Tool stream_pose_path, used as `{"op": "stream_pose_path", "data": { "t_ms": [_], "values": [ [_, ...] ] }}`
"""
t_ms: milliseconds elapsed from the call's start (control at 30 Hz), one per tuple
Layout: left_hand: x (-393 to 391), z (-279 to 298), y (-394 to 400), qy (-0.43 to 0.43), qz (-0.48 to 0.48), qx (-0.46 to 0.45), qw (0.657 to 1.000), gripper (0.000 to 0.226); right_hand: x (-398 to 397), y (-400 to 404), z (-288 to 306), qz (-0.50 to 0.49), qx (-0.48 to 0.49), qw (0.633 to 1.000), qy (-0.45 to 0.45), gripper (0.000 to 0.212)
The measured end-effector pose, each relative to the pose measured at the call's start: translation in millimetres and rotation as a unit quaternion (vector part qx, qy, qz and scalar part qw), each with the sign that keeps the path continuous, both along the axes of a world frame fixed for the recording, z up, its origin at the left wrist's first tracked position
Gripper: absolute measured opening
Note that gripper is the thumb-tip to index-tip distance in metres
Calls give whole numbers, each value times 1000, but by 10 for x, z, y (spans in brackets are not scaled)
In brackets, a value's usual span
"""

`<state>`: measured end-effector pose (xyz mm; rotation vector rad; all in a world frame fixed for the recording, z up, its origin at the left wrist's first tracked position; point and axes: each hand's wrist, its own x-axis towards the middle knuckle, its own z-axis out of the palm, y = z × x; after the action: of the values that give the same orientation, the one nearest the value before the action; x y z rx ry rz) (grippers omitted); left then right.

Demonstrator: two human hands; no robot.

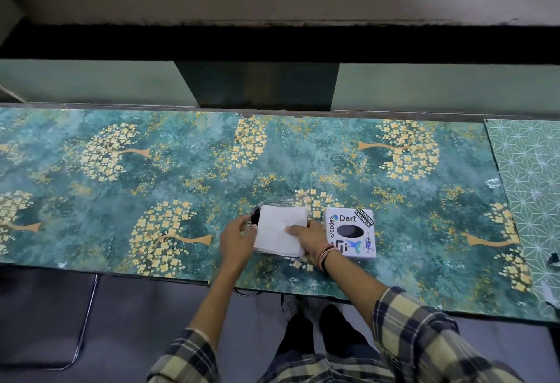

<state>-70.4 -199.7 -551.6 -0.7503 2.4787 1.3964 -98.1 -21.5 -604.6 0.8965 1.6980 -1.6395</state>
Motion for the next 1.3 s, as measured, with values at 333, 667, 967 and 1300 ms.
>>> {"op": "stream_pose_path", "data": {
  "t_ms": [333,667,967,1300],
  "values": [
    [-30,-305,350,-22,-213,-44,976,32,156,166,646,202,265,928,167,29],
    [-48,-303,438,-46,-150,-10,988,29,252,637,498,270,395,878,-10,126],
    [-163,130,831,0,-85,176,981,29,285,1199,744,65,202,969,128,83],
    [-76,315,1385,-158,-133,479,853,59,570,1444,1207,-59,-95,973,201,36]
  ]
}}
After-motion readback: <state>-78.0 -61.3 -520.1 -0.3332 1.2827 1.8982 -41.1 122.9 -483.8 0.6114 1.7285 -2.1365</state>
